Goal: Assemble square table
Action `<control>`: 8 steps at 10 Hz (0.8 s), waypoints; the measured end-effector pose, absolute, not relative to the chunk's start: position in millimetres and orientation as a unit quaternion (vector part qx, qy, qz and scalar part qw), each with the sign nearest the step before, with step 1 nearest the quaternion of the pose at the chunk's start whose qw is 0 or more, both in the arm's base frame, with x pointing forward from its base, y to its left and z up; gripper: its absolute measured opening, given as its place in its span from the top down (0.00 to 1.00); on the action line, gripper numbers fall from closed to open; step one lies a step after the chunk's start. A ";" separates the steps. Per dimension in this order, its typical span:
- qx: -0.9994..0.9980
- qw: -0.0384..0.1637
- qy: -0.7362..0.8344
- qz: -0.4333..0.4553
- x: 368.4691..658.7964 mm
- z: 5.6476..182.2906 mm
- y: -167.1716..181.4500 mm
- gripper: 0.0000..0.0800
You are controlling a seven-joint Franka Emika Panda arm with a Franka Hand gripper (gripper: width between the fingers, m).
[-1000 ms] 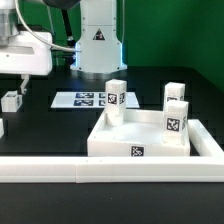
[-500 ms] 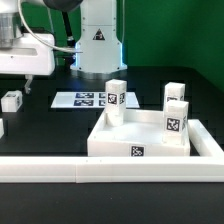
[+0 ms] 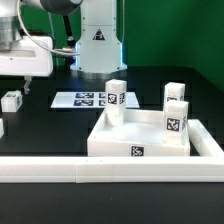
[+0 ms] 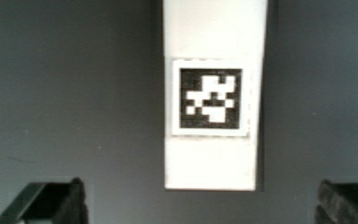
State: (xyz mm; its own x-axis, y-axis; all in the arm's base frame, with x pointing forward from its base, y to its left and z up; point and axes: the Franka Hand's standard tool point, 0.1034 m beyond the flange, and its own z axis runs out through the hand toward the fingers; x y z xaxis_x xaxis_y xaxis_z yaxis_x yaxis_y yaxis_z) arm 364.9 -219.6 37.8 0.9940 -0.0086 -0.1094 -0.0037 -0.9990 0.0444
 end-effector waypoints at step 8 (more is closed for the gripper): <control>0.970 -0.023 -0.011 -0.242 371.4 21.3 -204.7 0.19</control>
Offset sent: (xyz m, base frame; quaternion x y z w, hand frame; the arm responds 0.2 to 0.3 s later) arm 0.0002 -0.0014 -0.0006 -0.0060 -0.1909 -0.0010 0.9816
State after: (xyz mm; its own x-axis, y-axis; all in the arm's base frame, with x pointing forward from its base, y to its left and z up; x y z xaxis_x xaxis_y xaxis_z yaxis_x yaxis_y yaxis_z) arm 371.4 -204.7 21.3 0.8826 -0.0097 -0.4701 -0.0322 -0.9987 -0.0399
